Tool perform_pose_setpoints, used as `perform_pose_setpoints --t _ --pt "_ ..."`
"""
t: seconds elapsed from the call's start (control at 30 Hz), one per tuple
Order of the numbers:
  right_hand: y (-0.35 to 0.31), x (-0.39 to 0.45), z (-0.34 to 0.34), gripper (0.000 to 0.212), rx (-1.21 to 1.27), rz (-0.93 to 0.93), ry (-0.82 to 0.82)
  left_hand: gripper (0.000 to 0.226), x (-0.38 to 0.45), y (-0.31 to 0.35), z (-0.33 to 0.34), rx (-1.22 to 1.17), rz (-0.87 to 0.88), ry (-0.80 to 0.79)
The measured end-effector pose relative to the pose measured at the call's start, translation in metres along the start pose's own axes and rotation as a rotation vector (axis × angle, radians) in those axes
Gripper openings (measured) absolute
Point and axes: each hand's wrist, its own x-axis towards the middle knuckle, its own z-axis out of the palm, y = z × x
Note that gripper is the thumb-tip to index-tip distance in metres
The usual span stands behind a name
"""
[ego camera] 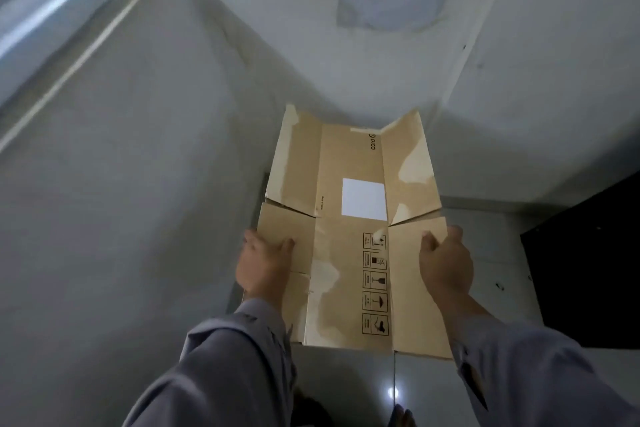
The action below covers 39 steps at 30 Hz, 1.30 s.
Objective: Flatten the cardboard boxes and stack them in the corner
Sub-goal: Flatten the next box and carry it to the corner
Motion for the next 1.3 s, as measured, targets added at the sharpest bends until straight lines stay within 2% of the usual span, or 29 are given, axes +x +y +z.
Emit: perform_pose_setpoints --t 0.17,0.3,0.57,0.73,0.83,0.9,1.0,1.13,1.3 --pt "0.052 0.023 0.091 0.035 -0.005 0.01 -0.018 0.067 0.03 -0.033 0.088 -0.087 0.007 -0.02" --pt "0.096 0.042 0.171 0.037 -0.005 0.013 -0.027 0.068 0.063 -0.067 0.169 -0.015 -0.008 0.018" --pt "0.173 0.077 0.34 0.034 0.003 -0.007 -0.026 0.059 0.141 -0.139 0.342 -0.045 -0.005 0.047" --pt "0.218 0.085 0.425 0.03 0.08 -0.012 -0.042 0.055 0.175 -0.183 0.425 -0.041 -0.013 0.035" --pt "0.235 0.084 0.456 0.033 0.116 0.101 -0.11 0.052 0.191 -0.191 0.46 -0.017 -0.035 -0.045" --pt "0.241 0.083 0.467 0.043 0.122 0.153 -0.146 0.052 0.198 -0.192 0.475 0.04 -0.065 -0.076" --pt "0.248 0.091 0.475 0.054 0.048 0.098 -0.157 0.056 0.215 -0.198 0.488 0.06 -0.109 -0.086" --pt "0.25 0.111 0.481 0.045 0.045 0.002 -0.158 0.064 0.237 -0.203 0.501 -0.044 -0.143 -0.139" --pt "0.251 0.137 0.498 0.044 0.05 -0.024 -0.145 0.058 0.251 -0.195 0.508 -0.131 -0.105 -0.076"
